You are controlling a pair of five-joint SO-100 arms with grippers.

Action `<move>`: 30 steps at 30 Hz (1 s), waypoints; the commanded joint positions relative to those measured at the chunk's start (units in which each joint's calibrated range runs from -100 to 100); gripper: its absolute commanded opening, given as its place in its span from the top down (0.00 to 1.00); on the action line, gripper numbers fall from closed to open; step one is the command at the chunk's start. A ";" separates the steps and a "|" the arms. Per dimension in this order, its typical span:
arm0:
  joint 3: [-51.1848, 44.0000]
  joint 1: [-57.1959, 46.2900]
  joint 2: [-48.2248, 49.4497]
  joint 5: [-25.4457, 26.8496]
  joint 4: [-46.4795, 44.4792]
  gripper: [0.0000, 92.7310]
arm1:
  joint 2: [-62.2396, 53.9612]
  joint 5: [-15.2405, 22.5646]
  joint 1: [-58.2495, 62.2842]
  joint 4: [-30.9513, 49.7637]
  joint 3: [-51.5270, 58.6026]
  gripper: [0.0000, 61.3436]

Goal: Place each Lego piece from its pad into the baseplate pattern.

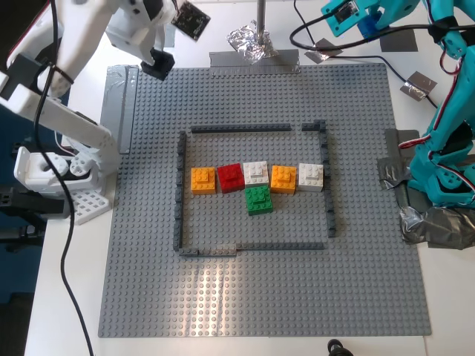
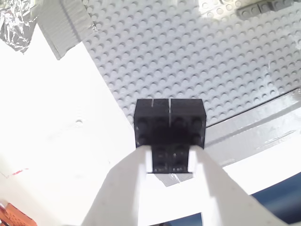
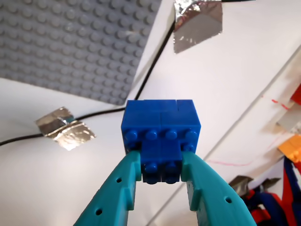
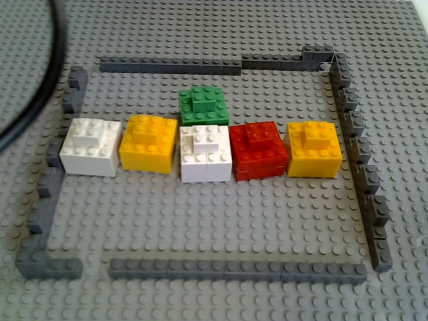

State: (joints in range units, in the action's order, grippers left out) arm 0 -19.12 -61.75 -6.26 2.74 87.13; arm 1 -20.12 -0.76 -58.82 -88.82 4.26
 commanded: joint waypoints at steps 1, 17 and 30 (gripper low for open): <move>3.64 2.37 7.89 -0.08 -0.31 0.95 | -7.26 -0.54 5.54 -0.12 3.37 1.00; 17.45 12.60 23.51 -0.08 -0.23 0.96 | -14.04 -2.54 28.31 11.11 18.09 1.00; 17.90 19.85 27.54 -0.08 3.84 0.96 | -7.18 -5.03 41.30 27.14 22.97 1.00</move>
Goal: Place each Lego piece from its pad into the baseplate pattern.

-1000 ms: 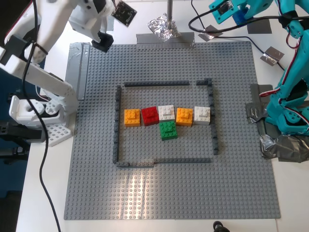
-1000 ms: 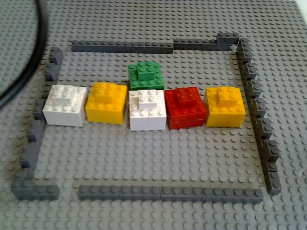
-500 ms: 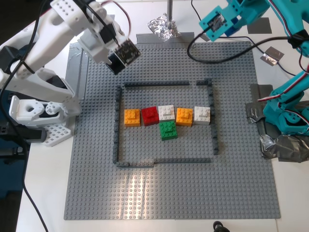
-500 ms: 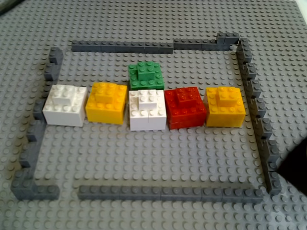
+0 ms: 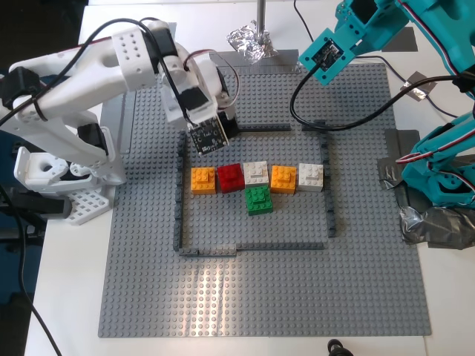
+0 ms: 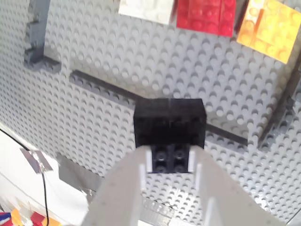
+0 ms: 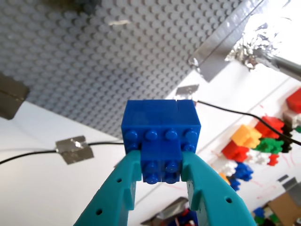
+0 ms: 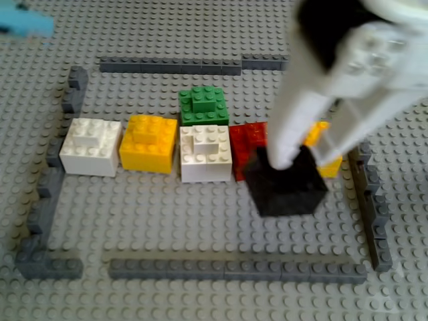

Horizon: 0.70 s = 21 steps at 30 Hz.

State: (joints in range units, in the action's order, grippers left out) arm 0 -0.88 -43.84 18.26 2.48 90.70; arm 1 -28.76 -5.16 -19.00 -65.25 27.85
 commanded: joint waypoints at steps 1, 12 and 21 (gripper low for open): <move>-0.34 2.45 3.11 0.18 0.27 0.96 | 1.89 -0.83 1.92 4.30 -0.63 1.00; -0.25 8.62 5.78 0.57 2.14 0.96 | 8.76 -2.20 6.63 10.40 0.27 1.00; -0.07 13.05 8.01 0.52 4.18 0.96 | 9.96 -2.05 7.94 12.60 0.91 1.00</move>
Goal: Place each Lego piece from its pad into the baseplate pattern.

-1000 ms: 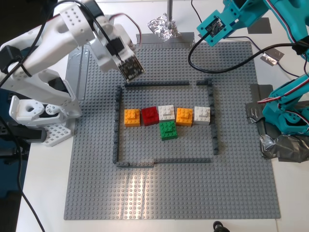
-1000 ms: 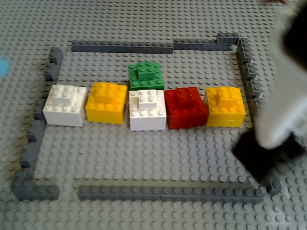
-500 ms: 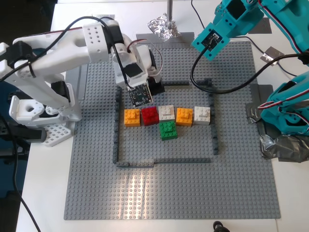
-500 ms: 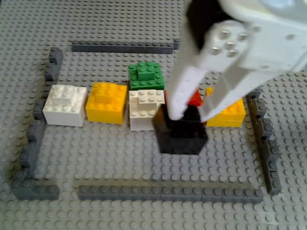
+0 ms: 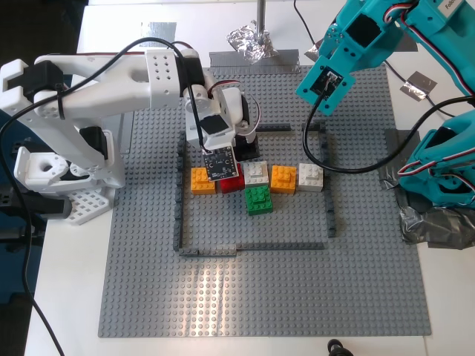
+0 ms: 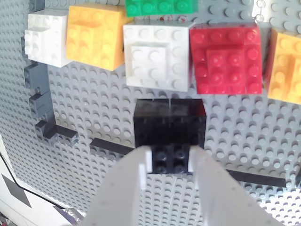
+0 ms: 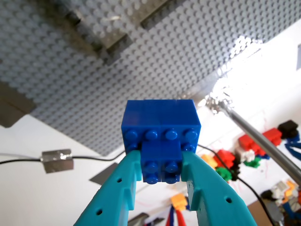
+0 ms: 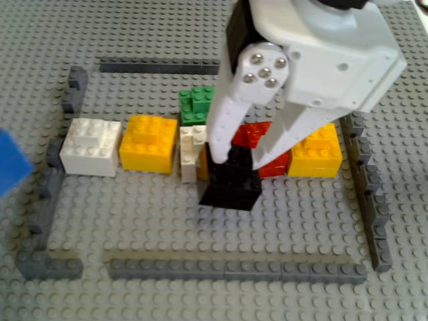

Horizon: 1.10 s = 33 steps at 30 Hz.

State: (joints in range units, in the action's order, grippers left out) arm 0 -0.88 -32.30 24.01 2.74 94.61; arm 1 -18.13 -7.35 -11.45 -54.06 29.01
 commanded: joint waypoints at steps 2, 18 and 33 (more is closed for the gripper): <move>0.83 2.81 3.12 0.36 0.27 0.96 | -0.58 0.30 0.39 2.39 0.47 1.00; 8.42 17.39 9.56 -0.03 0.27 0.96 | 2.00 0.83 0.75 6.06 1.64 1.00; 9.86 30.81 8.10 -0.03 -0.47 0.96 | 1.83 1.62 1.99 7.85 3.72 1.00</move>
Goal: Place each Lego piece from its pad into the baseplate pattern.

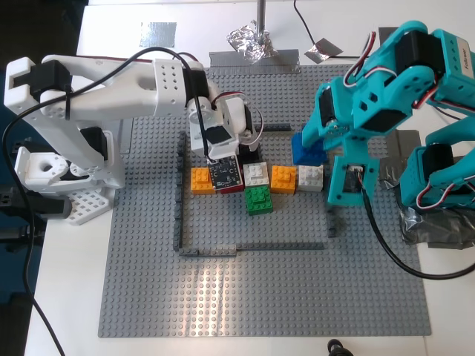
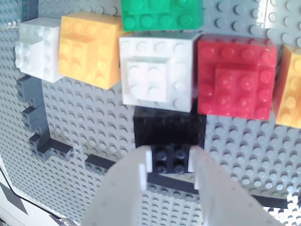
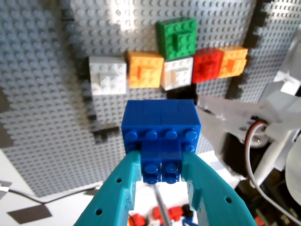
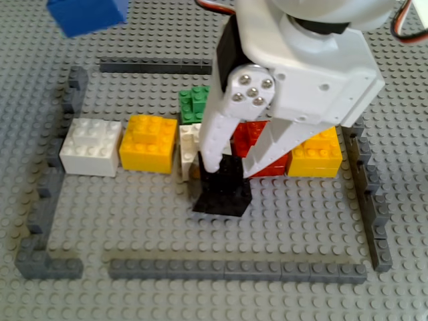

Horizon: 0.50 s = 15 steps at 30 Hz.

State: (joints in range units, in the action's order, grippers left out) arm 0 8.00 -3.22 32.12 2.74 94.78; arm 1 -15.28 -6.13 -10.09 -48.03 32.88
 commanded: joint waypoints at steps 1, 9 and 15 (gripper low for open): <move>1.07 2.17 -0.45 -0.03 -0.64 0.96 | -1.20 0.39 0.70 1.81 -0.15 1.00; 0.26 5.72 -6.03 -0.08 -4.47 0.96 | -1.11 0.34 0.48 2.71 -0.06 1.00; 0.26 9.20 -10.32 -0.08 -7.15 0.96 | -0.85 0.25 0.77 3.60 0.39 1.00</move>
State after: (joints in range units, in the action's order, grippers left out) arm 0 9.37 4.55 22.91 2.74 88.52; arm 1 -15.28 -5.84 -9.73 -45.86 33.46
